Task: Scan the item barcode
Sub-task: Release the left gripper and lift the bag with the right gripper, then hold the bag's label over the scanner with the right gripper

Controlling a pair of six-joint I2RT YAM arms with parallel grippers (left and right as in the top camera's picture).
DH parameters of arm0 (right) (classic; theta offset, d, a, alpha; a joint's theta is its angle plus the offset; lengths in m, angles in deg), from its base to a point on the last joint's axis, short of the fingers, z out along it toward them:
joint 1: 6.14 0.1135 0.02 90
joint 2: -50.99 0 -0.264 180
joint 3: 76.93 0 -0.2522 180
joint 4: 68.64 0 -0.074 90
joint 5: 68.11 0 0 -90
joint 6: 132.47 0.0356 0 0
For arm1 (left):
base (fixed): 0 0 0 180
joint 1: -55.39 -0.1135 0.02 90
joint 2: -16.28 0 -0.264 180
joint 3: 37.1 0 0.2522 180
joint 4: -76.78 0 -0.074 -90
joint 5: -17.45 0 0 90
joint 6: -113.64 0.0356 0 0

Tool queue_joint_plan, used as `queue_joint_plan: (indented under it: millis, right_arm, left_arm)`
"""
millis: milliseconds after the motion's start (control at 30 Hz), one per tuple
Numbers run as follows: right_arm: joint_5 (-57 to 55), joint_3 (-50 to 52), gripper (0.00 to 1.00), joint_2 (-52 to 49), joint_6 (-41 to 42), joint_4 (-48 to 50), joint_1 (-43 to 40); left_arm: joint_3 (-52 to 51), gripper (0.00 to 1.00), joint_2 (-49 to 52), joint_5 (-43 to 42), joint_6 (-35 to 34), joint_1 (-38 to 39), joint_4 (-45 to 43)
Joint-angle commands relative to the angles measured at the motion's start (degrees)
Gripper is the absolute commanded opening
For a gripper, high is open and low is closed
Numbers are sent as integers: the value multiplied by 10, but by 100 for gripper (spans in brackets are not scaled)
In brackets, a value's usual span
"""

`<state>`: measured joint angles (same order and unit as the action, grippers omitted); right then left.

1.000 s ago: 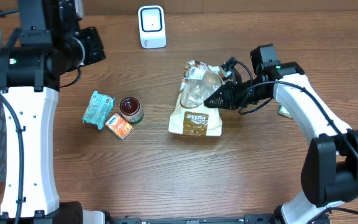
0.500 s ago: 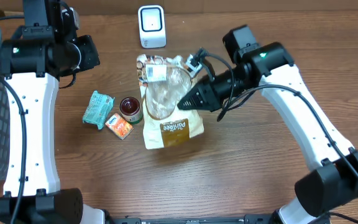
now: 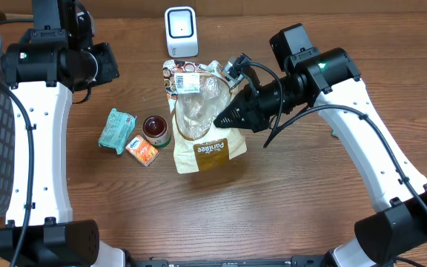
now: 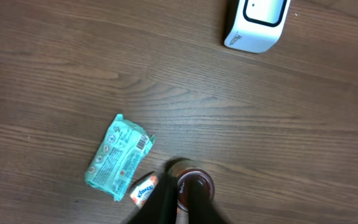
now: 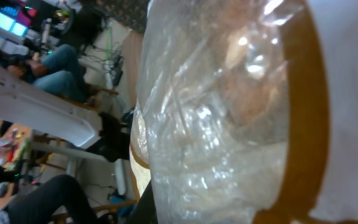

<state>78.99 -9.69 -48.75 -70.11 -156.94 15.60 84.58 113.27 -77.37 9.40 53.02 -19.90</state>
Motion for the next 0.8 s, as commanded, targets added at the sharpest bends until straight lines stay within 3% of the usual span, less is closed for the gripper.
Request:
queue_joint_plan:
  millis: [0, 33, 67, 267, 333, 400, 467, 767]
  right_arm:
    - [-69, -12, 4, 14, 60, 28, 0]
    - [-106, -12, 4, 14, 92, 43, 3]
    - [-140, -12, 4, 14, 120, 57, 7]
    - [-457, -12, 4, 9, 259, 166, 57]
    - [-542, -12, 4, 2, 264, 202, 76]
    - [-704, -11, 4, -21, 263, 279, 106]
    - [-778, -11, 4, -42, 242, 333, 120]
    - [-987, -11, 4, -181, 2, 640, 125]
  left_arm:
    - [-2, 43, 3, 8, 5, -2, 3]
    - [-2, 67, 3, 8, 5, -2, 3]
    - [-2, 100, 3, 8, 5, -2, 3]
    - [-2, 99, 3, 8, 5, -2, 3]
    - [-2, 100, 3, 8, 5, -2, 3]
    - [-2, 100, 3, 8, 5, -2, 3]
    - [-2, 100, 3, 8, 5, -2, 3]
    - [-2, 99, 3, 8, 5, -2, 3]
